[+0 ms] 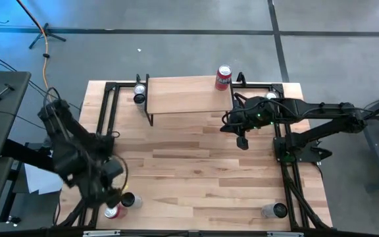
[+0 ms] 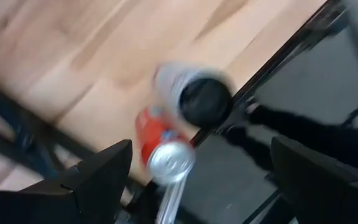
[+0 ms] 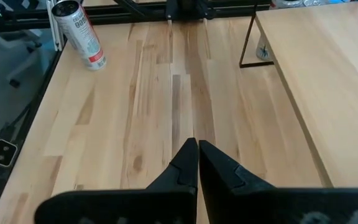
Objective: Place canned beverage on shelf
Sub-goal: Put the orange soda can on the shelf
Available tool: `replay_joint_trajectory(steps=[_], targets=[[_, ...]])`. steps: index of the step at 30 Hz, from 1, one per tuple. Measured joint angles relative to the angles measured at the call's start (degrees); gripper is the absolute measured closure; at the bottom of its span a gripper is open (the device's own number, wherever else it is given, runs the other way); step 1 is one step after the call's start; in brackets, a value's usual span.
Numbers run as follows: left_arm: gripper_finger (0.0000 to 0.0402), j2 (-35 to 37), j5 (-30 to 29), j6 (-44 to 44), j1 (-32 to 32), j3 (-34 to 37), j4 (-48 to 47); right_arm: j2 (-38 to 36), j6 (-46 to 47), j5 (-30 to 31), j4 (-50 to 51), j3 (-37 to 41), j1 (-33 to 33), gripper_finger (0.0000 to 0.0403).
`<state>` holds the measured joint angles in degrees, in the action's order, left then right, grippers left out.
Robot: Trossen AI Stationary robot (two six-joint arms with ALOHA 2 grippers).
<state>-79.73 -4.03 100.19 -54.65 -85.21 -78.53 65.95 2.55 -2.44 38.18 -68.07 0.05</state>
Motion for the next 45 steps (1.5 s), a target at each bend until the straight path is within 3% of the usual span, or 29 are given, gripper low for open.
replay_joint_trajectory(steps=[8, 13, 23, 29, 37, 45], targets=[[0.0051, -6.71, 1.84, 10.18, -8.68, 0.02, 0.34, 0.00, 0.90, 0.88, -0.05, 0.00, 0.00, 0.0403], [0.0051, -11.24, 1.81, 10.52, -11.56, 0.04, 0.32, 0.02, 1.51, 0.90, -0.07, 0.00, 0.00, 0.0403], [0.0051, -15.50, 1.85, 5.05, -11.07, 0.04, 1.35, 0.04, 1.95, 2.85, -0.11, 0.00, 0.00, 0.0403], [0.0051, -15.45, 1.86, -3.25, -10.93, 0.22, 2.93, 0.04, 1.95, 3.41, -0.11, 0.00, 0.00, 0.0403], [0.0051, -15.38, 4.82, -13.71, -10.62, 5.94, 7.97, 0.06, 2.56, 3.38, -0.11, 0.00, -0.02, 0.0403], [0.0051, -15.35, 1.85, -17.06, -10.62, 9.06, 9.33, 0.07, 2.58, 3.37, -0.09, 0.00, -0.02, 0.0403]])
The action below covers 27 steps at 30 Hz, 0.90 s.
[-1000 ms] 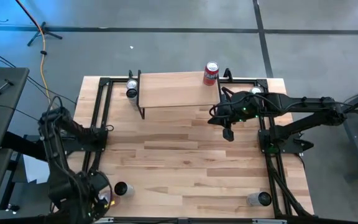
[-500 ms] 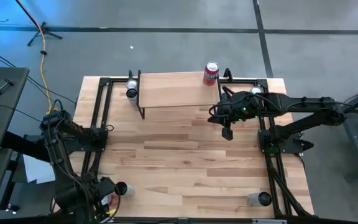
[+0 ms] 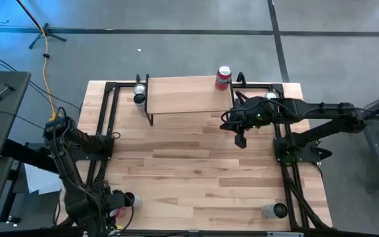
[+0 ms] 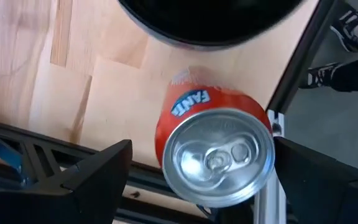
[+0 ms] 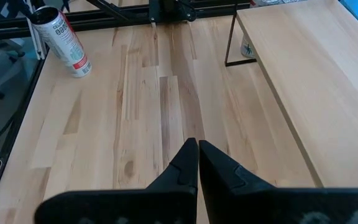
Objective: Place canned beverage on shelf
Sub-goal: Put the orange soda can on the shelf
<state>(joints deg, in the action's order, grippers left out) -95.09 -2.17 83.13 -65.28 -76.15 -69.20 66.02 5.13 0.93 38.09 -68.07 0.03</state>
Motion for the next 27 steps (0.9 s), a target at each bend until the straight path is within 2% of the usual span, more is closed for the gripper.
replay_joint_trajectory(steps=[13, 17, 23, 27], targets=[[0.0054, -0.02, 0.93, -2.46, 0.00, 4.64, 4.08, 0.02, 0.42, -0.04, 0.02, 0.00, 0.01, 0.0403], [0.0083, -0.02, 2.16, -2.86, 0.00, 6.44, 7.54, 0.02, 0.42, -0.04, 0.02, 0.00, 0.00, 0.0403], [0.0158, 0.17, 0.90, -2.57, -0.04, 6.99, 8.07, 0.02, 0.42, -0.04, 0.04, 0.00, 0.00, 0.0403], [0.0163, 1.03, 1.27, -1.41, -0.04, 6.99, 7.88, 0.02, 0.40, -0.04, 0.04, 0.00, 0.02, 0.0403]])
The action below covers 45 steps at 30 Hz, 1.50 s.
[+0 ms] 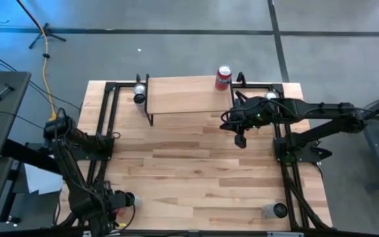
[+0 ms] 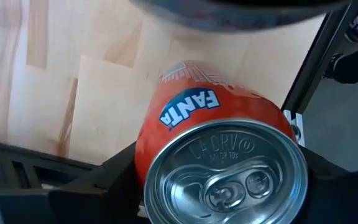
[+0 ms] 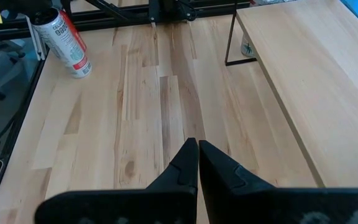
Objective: Place canned beverage on shelf
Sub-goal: Put the orange soda can on the shelf
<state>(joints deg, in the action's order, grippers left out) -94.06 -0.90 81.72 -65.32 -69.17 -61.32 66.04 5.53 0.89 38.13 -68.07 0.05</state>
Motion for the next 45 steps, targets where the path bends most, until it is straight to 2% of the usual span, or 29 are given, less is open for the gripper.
replay_joint_trajectory(steps=[5, 13, 15, 19, 22, 25, 29, 35, 40, 43, 45], targets=[[0.0163, 5.87, 0.68, 2.20, -1.18, -1.90, -0.17, 0.00, -0.01, 0.00, 0.00, 0.00, -0.01, 0.0403], [0.0163, 21.59, 1.30, 2.28, -2.25, -8.00, -0.08, 0.00, 0.01, 0.00, -0.02, 0.00, 0.00, 0.0403], [0.0163, 25.42, -1.73, 2.64, -2.27, -9.75, -0.28, 0.00, 0.00, 0.00, -0.02, 0.00, 0.00, 0.0403], [0.0163, 32.05, -12.55, 1.89, -0.10, -11.98, -3.22, 0.00, 0.96, -0.32, -1.42, 0.00, -0.02, 0.0403], [0.0163, 35.77, -18.97, 1.47, 4.54, -12.35, -8.09, 0.00, 2.40, -3.74, -4.99, 0.00, -0.02, 0.0403], [0.0163, 37.89, -22.86, -1.82, 10.96, -12.35, -12.53, 0.00, 3.99, -7.76, -10.70, 0.00, 0.00, 0.0403], [0.0163, 38.19, -26.71, -9.98, 20.74, -12.35, -13.03, 0.96, 8.74, -8.45, -19.25, -0.02, 0.63, 0.0403], [0.0163, 34.97, -26.46, -19.13, 36.00, -12.35, -7.56, 5.44, 7.60, -9.75, -34.59, -0.02, 4.87, 0.0403], [0.0163, 31.14, -23.05, -27.28, 46.13, -12.35, -0.59, 8.69, 4.32, -10.95, -40.18, -0.20, 7.10, 0.0403], [0.0163, 28.53, -18.60, -38.81, 49.63, -12.33, 9.23, 9.42, 3.33, -10.95, -39.04, -1.22, 7.24, 0.0402], [0.0163, 27.21, -18.38, -47.73, 50.71, -12.33, 15.50, 9.44, 2.76, -10.93, -38.60, -2.04, 7.24, 0.0402]])
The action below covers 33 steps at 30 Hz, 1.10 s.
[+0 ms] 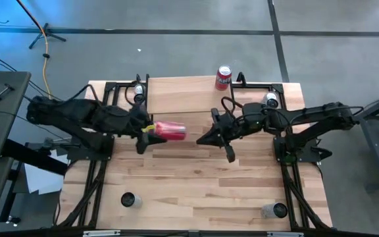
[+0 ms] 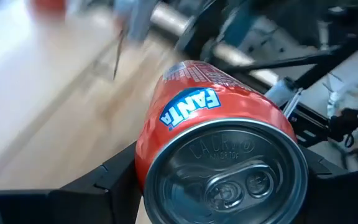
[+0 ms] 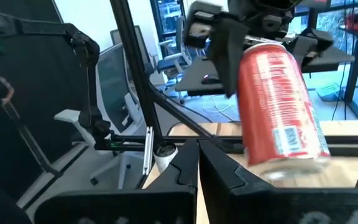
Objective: Place canned beverage on shelf
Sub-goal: Put the orange soda can on the shelf
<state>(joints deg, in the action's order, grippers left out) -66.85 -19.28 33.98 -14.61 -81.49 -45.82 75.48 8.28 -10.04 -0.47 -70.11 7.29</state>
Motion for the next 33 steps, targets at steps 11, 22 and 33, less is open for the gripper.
replay_joint_trajectory(steps=[11, 22, 33], targets=[[0.0163, 2.92, 1.42, -15.22, 6.86, 14.26, 23.65, -0.24, -4.41, 6.53, 12.81, -9.79, -0.02, 0.0402], [0.0163, 8.74, 21.36, -13.45, 15.20, 28.65, 37.99, 2.44, 4.00, 19.12, 14.75, -10.59, -0.20, 0.0304], [0.0163, 7.51, 20.41, -16.51, 16.59, 28.61, 38.71, 8.49, 7.75, 23.49, 27.69, -19.98, -0.59, 0.0067]])
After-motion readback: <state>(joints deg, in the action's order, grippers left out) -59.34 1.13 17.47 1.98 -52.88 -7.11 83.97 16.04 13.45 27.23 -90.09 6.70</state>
